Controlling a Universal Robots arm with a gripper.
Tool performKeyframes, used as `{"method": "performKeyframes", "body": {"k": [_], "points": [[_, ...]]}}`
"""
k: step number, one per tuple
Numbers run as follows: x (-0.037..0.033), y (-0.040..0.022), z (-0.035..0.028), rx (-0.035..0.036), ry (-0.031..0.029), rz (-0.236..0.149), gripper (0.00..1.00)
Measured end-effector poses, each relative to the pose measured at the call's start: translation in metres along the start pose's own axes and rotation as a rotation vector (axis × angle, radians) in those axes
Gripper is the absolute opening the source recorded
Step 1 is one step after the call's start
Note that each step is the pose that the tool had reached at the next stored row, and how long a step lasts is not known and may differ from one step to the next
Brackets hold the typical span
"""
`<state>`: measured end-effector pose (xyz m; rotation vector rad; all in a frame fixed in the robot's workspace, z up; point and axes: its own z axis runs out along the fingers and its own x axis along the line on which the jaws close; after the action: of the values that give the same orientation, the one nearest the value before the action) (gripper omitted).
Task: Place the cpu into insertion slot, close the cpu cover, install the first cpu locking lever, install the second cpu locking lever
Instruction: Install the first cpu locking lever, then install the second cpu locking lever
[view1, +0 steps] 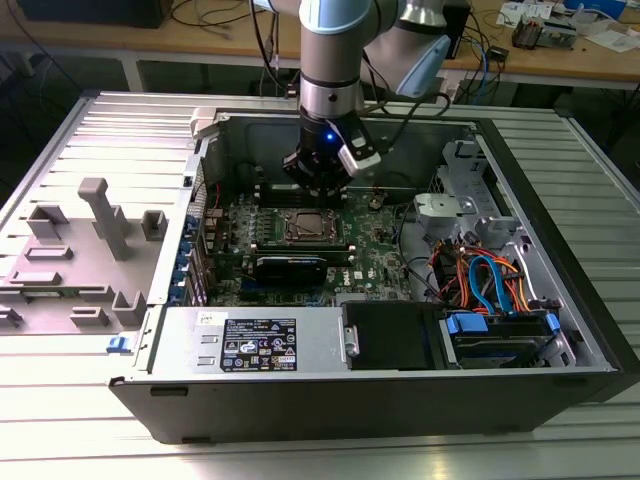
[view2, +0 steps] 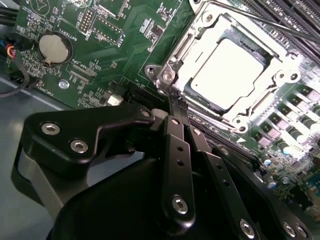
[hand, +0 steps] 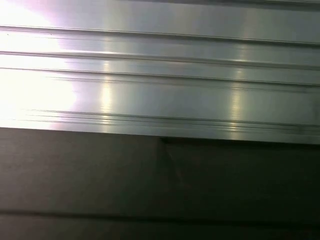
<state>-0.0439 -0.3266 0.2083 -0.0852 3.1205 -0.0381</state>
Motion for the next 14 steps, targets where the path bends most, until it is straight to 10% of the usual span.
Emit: {"method": "performKeyframes", "body": {"k": [14], "points": [[0.0004,-0.0085,-0.003,0.0043,0.0003,0.0,0.11]]}}
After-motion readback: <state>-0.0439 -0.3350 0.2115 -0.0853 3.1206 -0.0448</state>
